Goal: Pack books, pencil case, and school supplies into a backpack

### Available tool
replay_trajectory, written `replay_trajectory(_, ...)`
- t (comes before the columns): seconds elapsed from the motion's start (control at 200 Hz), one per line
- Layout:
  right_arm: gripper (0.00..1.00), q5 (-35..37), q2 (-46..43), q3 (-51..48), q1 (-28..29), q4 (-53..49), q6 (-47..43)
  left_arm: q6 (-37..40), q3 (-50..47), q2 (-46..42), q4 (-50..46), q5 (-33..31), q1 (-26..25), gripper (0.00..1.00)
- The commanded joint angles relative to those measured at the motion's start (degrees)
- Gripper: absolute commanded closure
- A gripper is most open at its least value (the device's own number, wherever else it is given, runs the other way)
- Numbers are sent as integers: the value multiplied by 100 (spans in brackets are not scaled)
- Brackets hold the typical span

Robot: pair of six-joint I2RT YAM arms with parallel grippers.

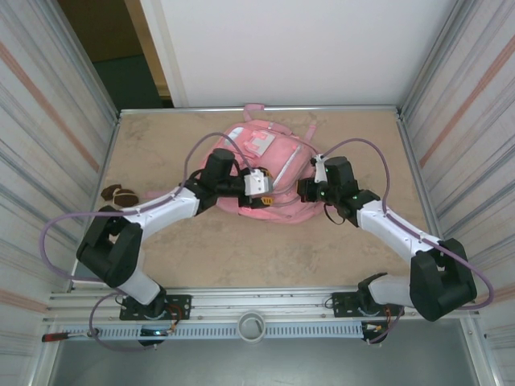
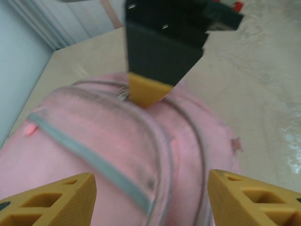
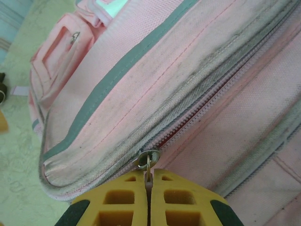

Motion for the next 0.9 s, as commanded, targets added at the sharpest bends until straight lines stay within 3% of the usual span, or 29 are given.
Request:
replay_trajectory(0.0, 100, -27, -214, -11, 128, 219, 129, 133, 391, 225, -326, -430, -195, 36)
replay_trajectory(0.185, 100, -155, -420, -122, 284, 361, 174, 251, 740, 598, -439, -526, -403, 40)
replay_trajectory(0.361, 100, -195, -623, -306, 306, 343, 43, 330, 834, 728, -433, -688, -329, 65)
replay_trajectory(0.531, 100, -198, -705, -373, 124, 110, -279, 409, 752, 648, -589, -170, 4, 82)
replay_trajectory(0.696, 100, 158, -528, -249, -250, -289, -370, 389, 502, 281, -681, 586, 417, 86)
replay_trajectory(0.897, 100, 892, -82, 151, -298, -632, -320, 364, 210, 66, -537, 1308, 930, 86)
